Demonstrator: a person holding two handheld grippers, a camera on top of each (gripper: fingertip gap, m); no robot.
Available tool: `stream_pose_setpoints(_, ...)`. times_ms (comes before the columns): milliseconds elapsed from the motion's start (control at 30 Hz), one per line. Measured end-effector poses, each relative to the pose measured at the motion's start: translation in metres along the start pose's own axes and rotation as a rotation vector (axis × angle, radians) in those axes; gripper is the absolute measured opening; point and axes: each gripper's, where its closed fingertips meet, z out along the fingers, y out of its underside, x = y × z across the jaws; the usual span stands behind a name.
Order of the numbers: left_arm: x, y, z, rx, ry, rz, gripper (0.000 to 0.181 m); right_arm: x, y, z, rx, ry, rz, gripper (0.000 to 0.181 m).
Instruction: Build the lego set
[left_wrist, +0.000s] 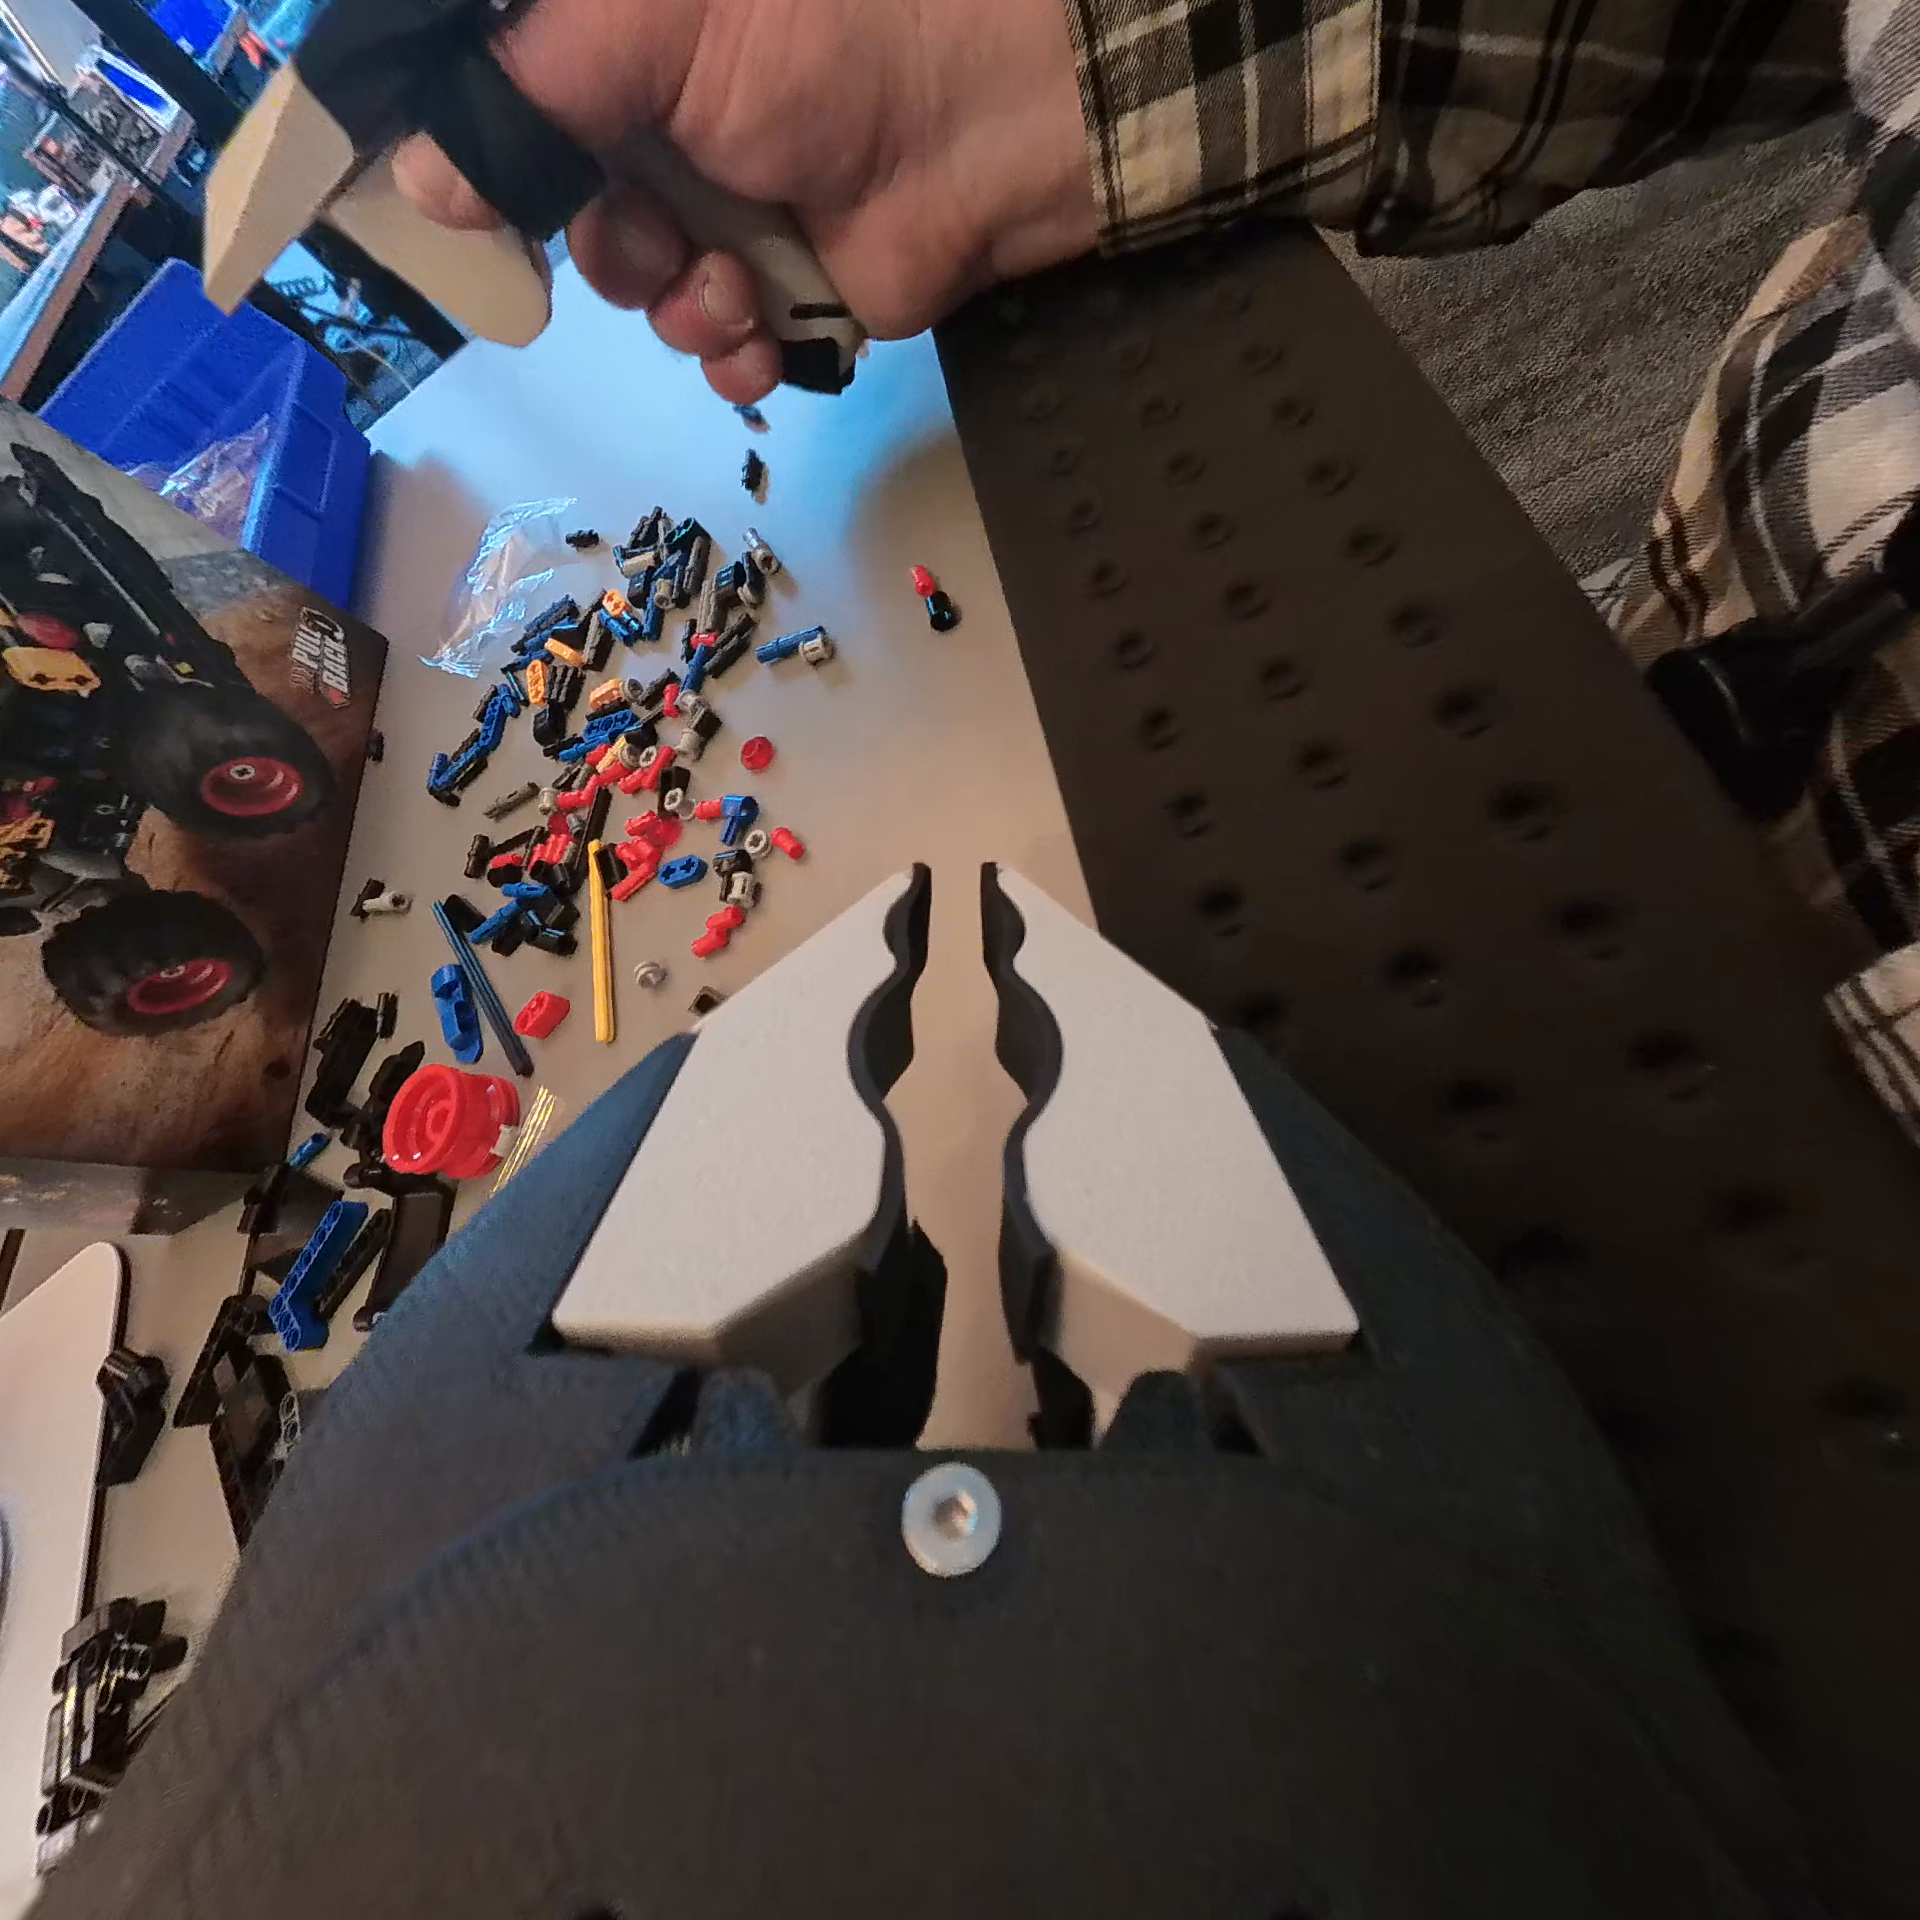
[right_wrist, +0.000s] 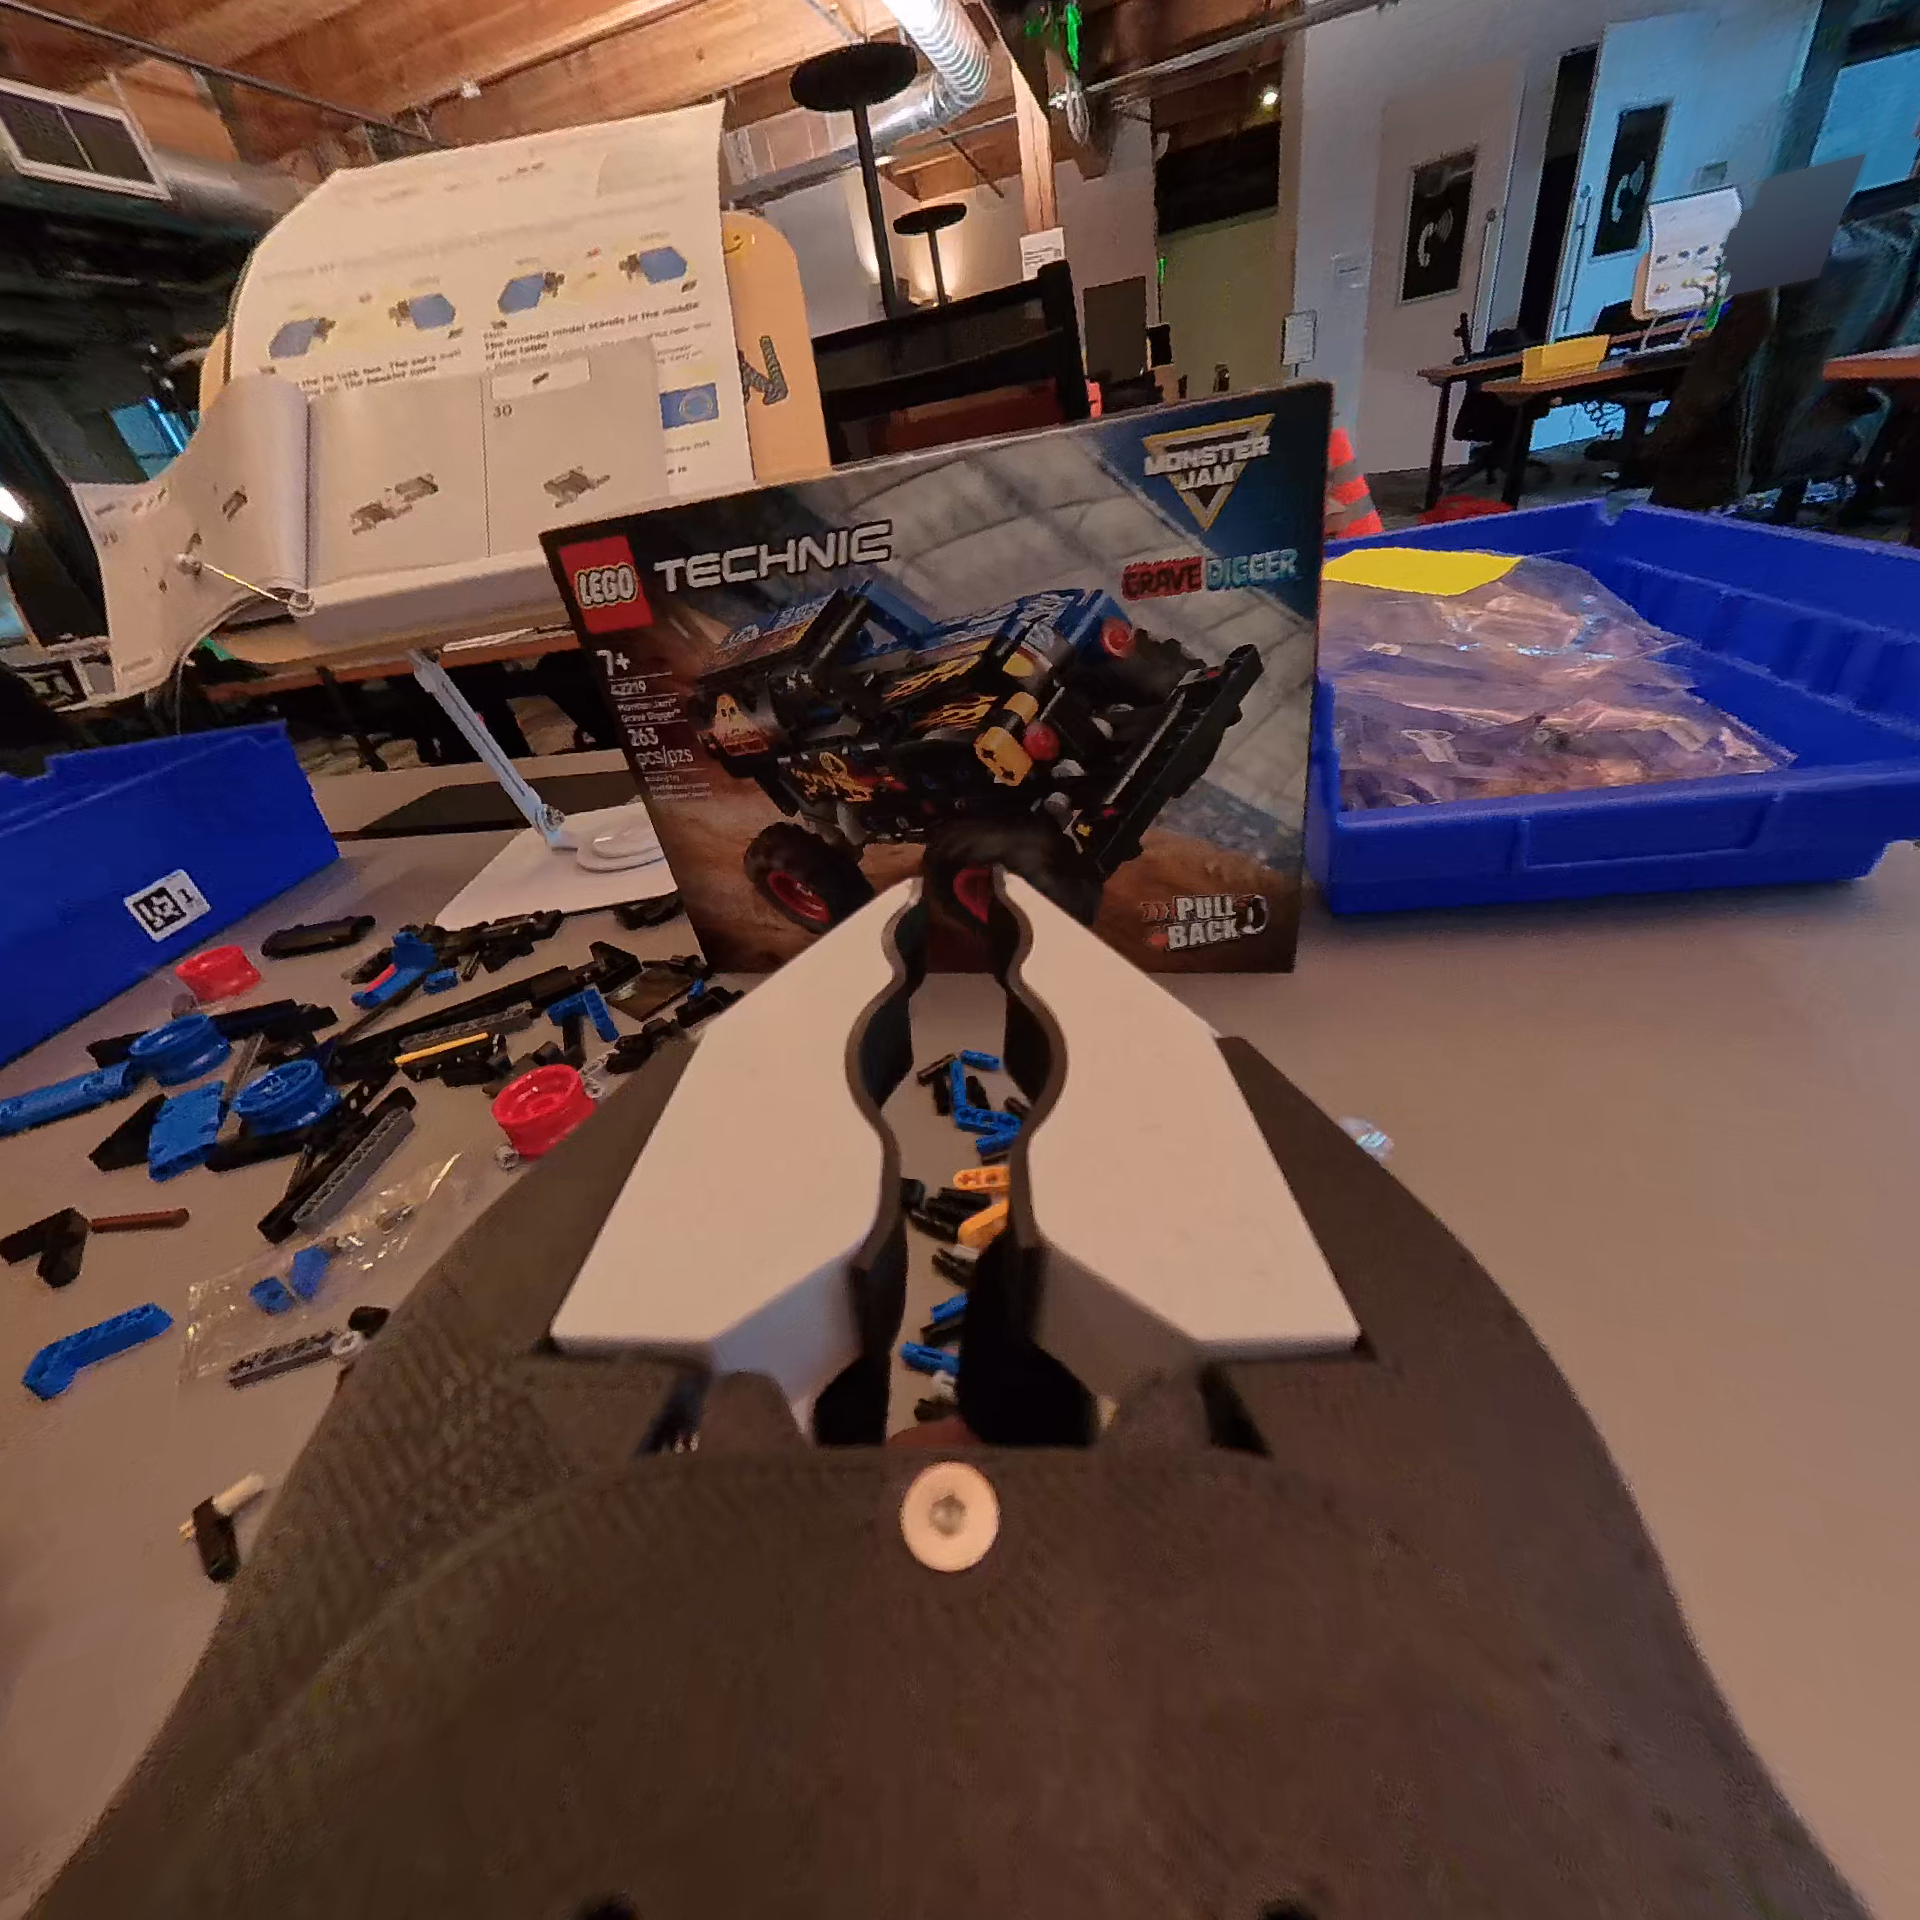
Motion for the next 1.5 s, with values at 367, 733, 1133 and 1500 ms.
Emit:
stream_pose_setpoints(367,-0.002,0.003,0.0,0.005,0.006,-0.034,0.008,0.044,0.01,-0.01,-0.077,0.082,-0.089,0.013)
stream_pose_setpoints(733,-0.009,0.011,0.0,0.007,0.004,-0.084,0.008,0.064,0.012,-0.014,-0.07,0.095,-0.079,0.015)
stream_pose_setpoints(1133,-0.016,0.014,0.001,0.002,-0.026,-0.13,0.008,0.062,0.011,-0.016,-0.065,-0.021,0.043,0.02)
stream_pose_setpoints(1500,-0.019,0.013,0.005,0.008,-0.032,-0.135,0.008,0.055,0.023,-0.01,-0.149,-0.086,0.064,0.027)
